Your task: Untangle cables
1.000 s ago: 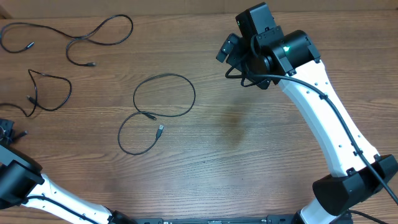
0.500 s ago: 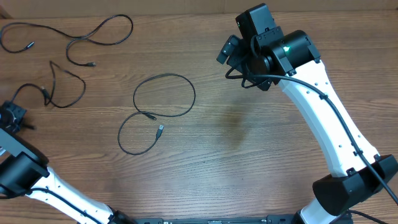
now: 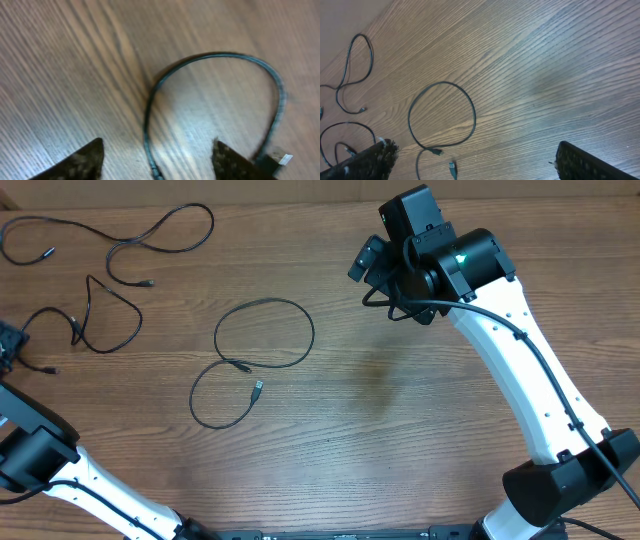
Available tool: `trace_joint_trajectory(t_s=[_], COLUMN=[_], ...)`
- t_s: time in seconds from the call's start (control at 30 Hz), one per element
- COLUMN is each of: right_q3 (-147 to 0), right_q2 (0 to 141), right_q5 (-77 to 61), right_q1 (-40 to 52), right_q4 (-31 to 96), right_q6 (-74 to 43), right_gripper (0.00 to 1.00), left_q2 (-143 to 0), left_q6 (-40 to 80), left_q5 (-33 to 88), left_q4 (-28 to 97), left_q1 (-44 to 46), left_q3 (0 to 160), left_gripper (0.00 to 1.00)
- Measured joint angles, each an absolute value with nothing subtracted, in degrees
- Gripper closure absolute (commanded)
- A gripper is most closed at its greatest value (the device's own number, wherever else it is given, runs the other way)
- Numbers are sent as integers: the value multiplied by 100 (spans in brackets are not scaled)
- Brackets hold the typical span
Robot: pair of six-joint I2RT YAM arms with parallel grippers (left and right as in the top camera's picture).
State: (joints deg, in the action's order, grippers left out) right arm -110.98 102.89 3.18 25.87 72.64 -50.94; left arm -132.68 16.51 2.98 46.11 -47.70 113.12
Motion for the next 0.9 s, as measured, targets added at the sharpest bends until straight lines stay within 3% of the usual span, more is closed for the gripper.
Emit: trace_joint_trajectory(t_s=[0.13,0.33,0.57,0.9], right_q3=[-11098,-11096,-11096,-11093], right_q2=[10294,10398,10669,11113], right_q5=[320,318,316,156], right_q1=[2587,2587,2606,2906], right_q4=[7264,7269,7194,7295], right_q6=[-5098,-5098,-5096,-5096], right_gripper=[0,0,0,0], left_q2=[-13268,-13268,-13268,-13268], left_q6=[1651,1914,2279,1935], left_q5=[1002,3409,6217,7006], left_q4=[4816,4729,4578,4768], left_q1=[-4770,-4762,-4403,-2705], left_q3=[11657,12175,12232,12232], left_gripper=[13,0,0,0])
